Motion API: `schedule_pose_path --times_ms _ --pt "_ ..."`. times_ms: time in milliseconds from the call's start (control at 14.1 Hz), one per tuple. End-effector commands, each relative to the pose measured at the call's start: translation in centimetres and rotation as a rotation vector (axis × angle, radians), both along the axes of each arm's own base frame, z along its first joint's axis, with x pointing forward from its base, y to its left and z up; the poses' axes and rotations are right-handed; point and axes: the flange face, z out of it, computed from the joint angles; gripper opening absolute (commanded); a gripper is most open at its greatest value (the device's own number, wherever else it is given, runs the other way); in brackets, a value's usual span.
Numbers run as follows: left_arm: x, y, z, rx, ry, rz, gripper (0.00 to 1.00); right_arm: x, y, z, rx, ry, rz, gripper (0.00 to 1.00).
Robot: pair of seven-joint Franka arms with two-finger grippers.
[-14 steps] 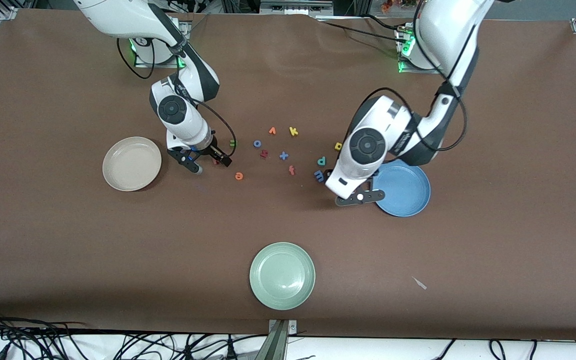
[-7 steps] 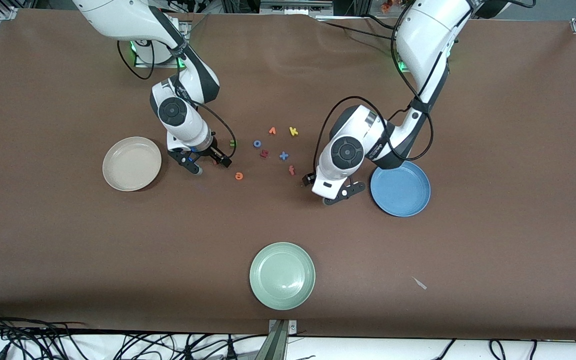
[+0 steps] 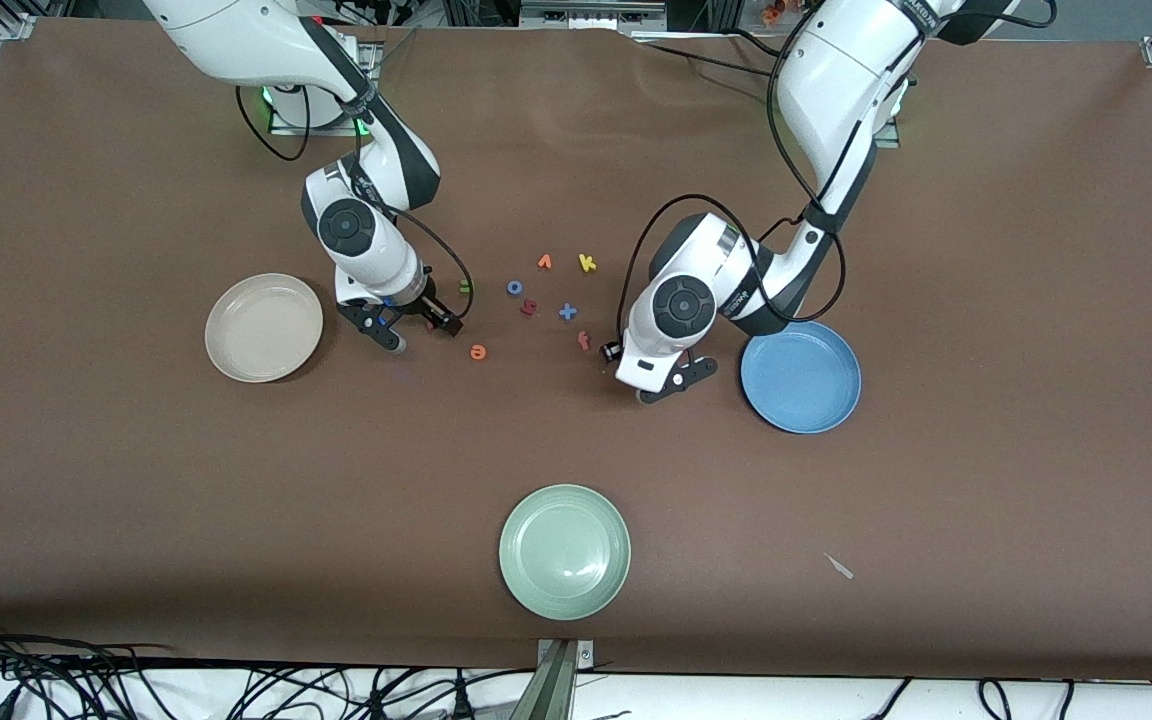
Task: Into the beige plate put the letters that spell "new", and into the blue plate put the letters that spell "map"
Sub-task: 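Grasp the pink w with the right gripper while the left gripper grasps the E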
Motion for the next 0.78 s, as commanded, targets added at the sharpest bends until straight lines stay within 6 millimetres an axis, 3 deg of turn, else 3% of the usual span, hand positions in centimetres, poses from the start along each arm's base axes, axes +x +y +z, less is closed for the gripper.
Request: schedule_pose_path --times_ms 0,426,568,710 --pt "-0.1 -0.3 -1.0 -0.014 -0.010 0.015 0.62 0.7 -0.1 -0.4 0.005 -0.010 0.002 0.65" --pt "-0.4 0.0 -2.9 0.050 -0.036 -0.050 0.59 0.8 -0.2 -0.6 0.006 -0.007 0.005 0.21" --pt "-0.7 -0.4 -3.1 0.049 -0.037 -0.054 0.46 0.8 -0.1 -0.5 0.006 -0.007 0.006 0.10" --pt "-0.8 -0.3 -3.3 0.052 -0.033 -0.055 0.27 1.3 0.3 0.1 0.009 -0.015 0.016 0.03"
